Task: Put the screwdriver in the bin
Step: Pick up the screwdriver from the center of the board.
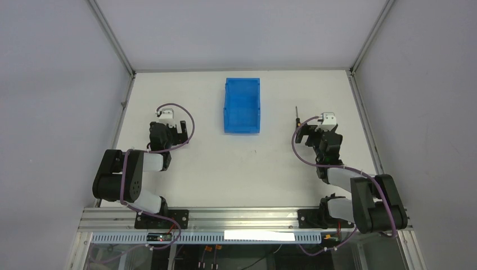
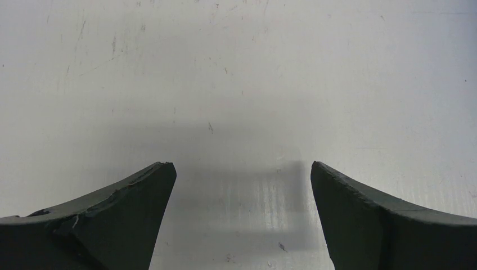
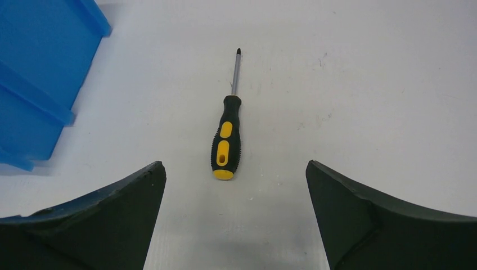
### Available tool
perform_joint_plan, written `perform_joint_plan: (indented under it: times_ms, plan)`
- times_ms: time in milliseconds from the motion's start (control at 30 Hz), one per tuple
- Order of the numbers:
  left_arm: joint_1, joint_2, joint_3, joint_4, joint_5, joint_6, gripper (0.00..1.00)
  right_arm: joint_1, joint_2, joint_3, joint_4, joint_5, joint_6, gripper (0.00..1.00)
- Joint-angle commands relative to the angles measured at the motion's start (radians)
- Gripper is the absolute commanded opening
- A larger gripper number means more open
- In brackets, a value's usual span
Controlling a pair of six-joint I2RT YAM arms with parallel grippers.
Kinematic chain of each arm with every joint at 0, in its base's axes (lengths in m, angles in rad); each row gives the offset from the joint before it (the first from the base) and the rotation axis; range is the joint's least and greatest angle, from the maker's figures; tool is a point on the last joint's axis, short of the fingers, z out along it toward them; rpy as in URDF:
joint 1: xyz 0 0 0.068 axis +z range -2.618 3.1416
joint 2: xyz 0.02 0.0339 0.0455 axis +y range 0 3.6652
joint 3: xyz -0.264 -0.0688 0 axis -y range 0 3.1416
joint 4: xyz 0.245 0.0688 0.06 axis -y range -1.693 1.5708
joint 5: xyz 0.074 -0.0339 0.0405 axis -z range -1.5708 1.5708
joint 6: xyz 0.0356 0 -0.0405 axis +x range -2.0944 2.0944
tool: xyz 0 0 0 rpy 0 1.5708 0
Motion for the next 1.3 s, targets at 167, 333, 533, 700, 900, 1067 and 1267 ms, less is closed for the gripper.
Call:
perform_joint_plan:
  times_ms: [167,333,533,700,900,1067,1267]
  plan:
    - [0.013,-0.010,0.019,0.027,-0.001,-0.007,1.00,0.007,-0.007,0.025,0.027,0.049,0.002,1.00]
    - [0.012,-0.009,0.018,0.027,-0.001,-0.008,1.00,0.007,0.009,0.051,-0.005,0.025,-0.007,1.00]
    - [0.013,-0.009,0.018,0.027,-0.001,-0.008,1.00,0.006,-0.006,0.064,-0.026,0.016,-0.011,1.00]
    - [0.013,-0.010,0.018,0.027,0.000,-0.008,1.00,0.006,-0.086,0.180,-0.246,0.019,-0.022,0.99]
    - [0.013,-0.010,0.018,0.027,-0.001,-0.007,1.00,0.013,-0.174,0.392,-0.562,0.070,-0.005,0.99]
    - [0.014,-0.009,0.018,0.027,0.000,-0.007,1.00,0.021,-0.201,0.579,-0.802,0.098,0.004,0.99]
    - [0.013,-0.010,0.018,0.027,-0.001,-0.007,1.00,0.027,-0.231,0.786,-0.997,0.123,0.010,1.00]
